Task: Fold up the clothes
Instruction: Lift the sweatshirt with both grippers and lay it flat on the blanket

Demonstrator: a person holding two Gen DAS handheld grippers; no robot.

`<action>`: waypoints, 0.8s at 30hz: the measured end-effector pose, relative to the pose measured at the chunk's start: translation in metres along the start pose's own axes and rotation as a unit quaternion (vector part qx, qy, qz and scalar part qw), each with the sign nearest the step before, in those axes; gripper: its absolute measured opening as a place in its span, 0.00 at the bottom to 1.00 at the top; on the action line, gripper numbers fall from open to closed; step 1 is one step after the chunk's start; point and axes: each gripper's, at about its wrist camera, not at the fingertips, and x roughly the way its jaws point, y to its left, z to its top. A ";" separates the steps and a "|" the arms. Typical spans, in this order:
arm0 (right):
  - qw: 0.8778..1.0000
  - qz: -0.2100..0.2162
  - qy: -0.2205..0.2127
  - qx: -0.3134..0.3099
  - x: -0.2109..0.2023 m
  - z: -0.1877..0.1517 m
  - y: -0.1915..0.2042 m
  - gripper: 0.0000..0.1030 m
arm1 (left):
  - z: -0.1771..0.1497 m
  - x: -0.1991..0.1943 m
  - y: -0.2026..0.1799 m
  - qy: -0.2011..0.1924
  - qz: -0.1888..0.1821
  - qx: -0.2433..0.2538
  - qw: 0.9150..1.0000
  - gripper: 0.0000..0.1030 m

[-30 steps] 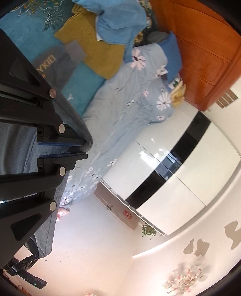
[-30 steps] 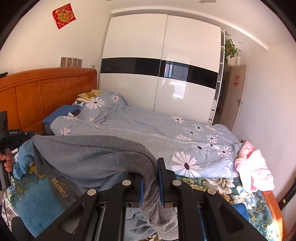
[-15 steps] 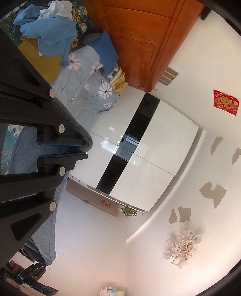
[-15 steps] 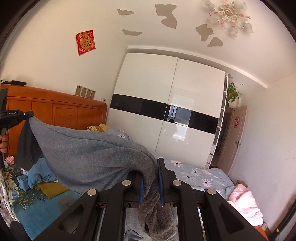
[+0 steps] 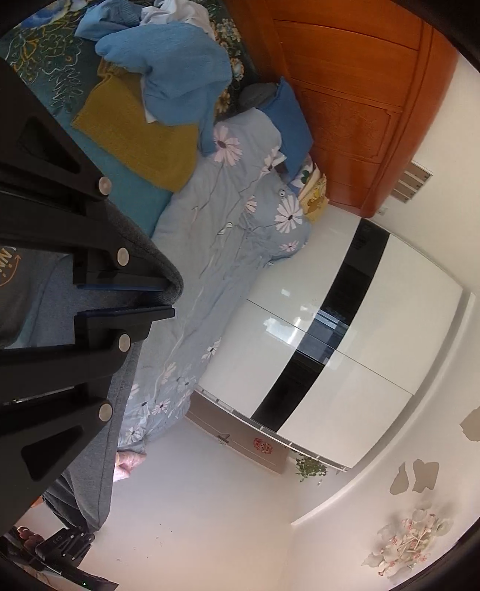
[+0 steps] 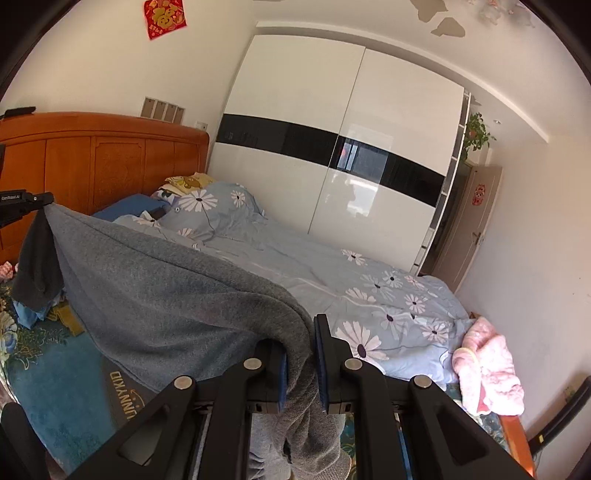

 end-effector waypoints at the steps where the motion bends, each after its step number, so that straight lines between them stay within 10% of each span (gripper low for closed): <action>1: 1.000 0.002 0.012 0.001 0.009 -0.011 -0.001 0.13 | -0.009 0.010 0.005 0.014 0.003 -0.006 1.000 0.07; 24: 0.963 -0.023 0.269 0.003 0.361 -0.105 -0.053 0.14 | -0.096 0.371 0.037 0.256 0.141 0.053 0.955 0.08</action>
